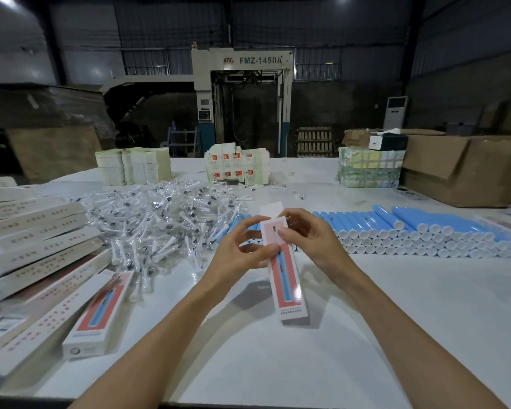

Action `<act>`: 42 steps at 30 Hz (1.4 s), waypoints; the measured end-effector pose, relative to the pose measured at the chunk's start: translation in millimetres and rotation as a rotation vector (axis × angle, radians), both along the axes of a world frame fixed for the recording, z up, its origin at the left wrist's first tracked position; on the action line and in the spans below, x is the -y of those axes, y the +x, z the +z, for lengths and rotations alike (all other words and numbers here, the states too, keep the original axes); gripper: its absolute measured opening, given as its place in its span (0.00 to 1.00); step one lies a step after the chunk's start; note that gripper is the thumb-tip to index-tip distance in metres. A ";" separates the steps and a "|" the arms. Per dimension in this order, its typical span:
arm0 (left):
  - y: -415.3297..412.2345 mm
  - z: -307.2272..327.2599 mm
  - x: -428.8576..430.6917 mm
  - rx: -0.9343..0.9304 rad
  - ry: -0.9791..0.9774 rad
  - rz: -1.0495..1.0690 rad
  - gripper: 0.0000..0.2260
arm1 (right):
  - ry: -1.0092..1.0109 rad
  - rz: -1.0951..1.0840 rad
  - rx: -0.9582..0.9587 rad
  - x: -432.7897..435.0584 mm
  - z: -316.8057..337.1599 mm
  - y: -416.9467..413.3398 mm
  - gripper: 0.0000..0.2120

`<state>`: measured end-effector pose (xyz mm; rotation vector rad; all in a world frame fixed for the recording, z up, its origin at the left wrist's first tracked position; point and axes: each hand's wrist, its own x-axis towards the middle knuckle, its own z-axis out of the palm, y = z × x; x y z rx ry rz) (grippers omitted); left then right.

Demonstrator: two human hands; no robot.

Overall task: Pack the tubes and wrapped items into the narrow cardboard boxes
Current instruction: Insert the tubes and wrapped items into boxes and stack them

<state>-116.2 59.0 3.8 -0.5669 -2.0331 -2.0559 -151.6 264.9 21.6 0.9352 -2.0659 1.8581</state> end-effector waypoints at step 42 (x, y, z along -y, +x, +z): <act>0.0 -3.5 0.6 -0.005 -0.110 -0.038 0.26 | -0.152 0.021 0.305 -0.7 7.3 -0.6 0.07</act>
